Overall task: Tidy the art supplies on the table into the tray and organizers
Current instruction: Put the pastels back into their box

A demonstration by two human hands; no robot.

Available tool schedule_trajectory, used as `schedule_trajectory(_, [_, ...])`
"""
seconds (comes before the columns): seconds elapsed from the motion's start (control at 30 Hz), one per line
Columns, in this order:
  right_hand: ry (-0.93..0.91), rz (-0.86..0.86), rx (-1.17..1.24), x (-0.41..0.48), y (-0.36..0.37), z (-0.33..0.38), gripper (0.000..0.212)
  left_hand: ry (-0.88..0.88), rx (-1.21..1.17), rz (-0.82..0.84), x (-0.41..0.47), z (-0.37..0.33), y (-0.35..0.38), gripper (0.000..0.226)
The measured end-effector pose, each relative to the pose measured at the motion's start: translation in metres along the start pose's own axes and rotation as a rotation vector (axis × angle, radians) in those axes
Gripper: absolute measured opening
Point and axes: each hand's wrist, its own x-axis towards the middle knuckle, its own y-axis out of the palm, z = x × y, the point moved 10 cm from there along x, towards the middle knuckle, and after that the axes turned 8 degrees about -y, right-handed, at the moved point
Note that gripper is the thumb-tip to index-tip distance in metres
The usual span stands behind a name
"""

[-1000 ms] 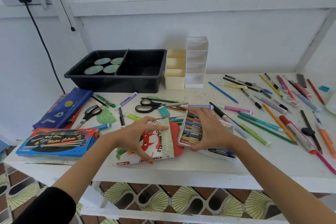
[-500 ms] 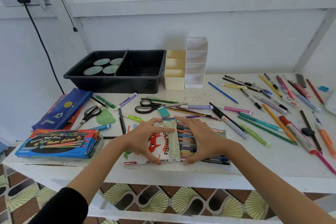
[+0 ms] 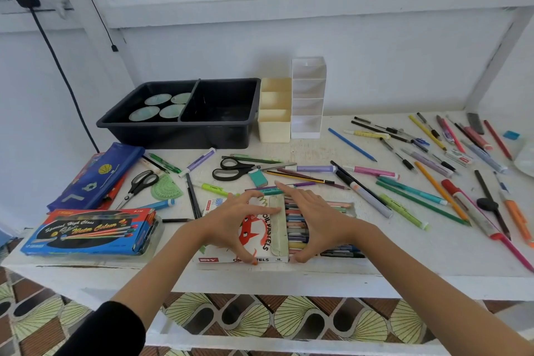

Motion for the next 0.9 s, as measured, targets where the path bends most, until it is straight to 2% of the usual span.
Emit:
schedule_trajectory(0.13, [0.045,-0.015,-0.018,-0.008,-0.007,-0.001,0.128,-0.015,0.005,0.022,0.0,0.001,0.002,0.094])
schedule_trajectory(0.27, [0.122,0.081,-0.138,-0.031,-0.013,-0.026,0.129,-0.017,-0.006,0.034,0.001,0.004,0.004,0.093])
schedule_trajectory(0.5, [0.047,0.014,-0.035,-0.017,-0.013,-0.008,0.121,0.028,0.056,0.056,0.012,-0.02,0.006,0.097])
schedule_trajectory(0.63, [0.133,-0.013,0.023,-0.026,-0.016,-0.012,0.124,0.019,0.086,0.026,0.014,-0.019,0.007,0.098])
schedule_trajectory(0.7, [0.27,-0.211,0.064,-0.043,-0.028,-0.029,0.101,0.015,0.075,0.016,0.014,-0.014,0.008,0.097])
schedule_trajectory(0.8, [0.546,-0.627,0.166,-0.083,-0.038,-0.057,0.039,0.011,0.064,0.006,0.013,-0.016,0.008,0.096])
schedule_trajectory(0.83, [0.608,-0.688,0.205,-0.091,-0.034,-0.06,0.029,0.008,0.063,0.004,0.013,-0.017,0.008,0.096])
schedule_trajectory(0.9, [0.653,-0.737,0.261,-0.095,-0.026,-0.058,0.028,0.005,0.071,-0.011,0.014,-0.018,0.007,0.095])
